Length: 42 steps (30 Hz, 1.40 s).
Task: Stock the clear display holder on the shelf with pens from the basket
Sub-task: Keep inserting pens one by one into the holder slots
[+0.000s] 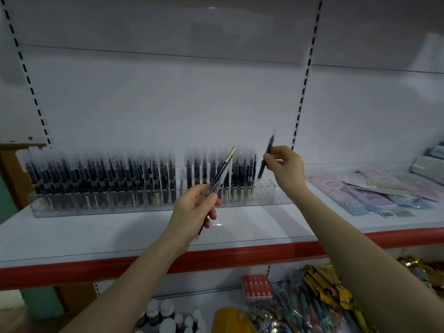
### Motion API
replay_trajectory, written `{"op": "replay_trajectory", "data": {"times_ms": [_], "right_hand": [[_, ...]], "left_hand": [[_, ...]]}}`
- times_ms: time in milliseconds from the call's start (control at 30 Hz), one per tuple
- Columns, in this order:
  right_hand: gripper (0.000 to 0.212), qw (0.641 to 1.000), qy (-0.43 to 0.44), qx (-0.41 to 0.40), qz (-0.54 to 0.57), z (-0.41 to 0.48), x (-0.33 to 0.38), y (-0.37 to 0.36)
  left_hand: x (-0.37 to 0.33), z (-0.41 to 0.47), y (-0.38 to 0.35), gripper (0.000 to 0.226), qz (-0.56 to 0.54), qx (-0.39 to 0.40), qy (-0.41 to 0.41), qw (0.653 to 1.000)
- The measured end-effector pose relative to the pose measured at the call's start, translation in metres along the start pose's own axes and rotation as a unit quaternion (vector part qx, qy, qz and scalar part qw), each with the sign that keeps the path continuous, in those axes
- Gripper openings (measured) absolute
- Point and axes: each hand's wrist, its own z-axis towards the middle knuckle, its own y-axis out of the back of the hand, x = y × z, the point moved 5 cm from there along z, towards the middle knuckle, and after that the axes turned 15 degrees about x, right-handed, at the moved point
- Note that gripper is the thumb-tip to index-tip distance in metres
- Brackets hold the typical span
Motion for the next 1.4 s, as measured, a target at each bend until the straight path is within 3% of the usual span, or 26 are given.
{"op": "replay_trajectory", "data": {"times_ms": [433,933,1067,1133,1233,1400], "right_hand": [[0.022,0.99,-0.035,0.089,-0.103,0.002,-0.016,-0.021],[0.034,0.982,-0.069,0.091,-0.152,-0.001,-0.019,-0.023],[0.02,0.997,0.029,-0.005,-0.077,-0.023,0.003,-0.017],[0.01,0.998,0.033,0.053,0.015,-0.036,0.015,-0.027],[0.012,0.976,-0.004,0.183,0.122,-0.053,0.032,-0.053],[0.005,0.963,0.006,0.188,0.191,-0.056,0.043,-0.063]], "left_hand": [[0.005,0.0,0.004,0.023,0.022,-0.011,0.01,1.0],[0.005,0.001,0.004,0.015,-0.033,-0.016,0.001,0.999],[0.0,0.0,0.004,0.012,-0.064,-0.012,-0.002,0.998],[0.0,0.001,0.002,0.012,-0.074,-0.011,0.001,0.997],[-0.002,0.001,-0.003,0.015,-0.07,-0.012,0.002,0.997],[-0.006,-0.003,-0.009,0.017,-0.11,0.005,0.004,0.994]]}}
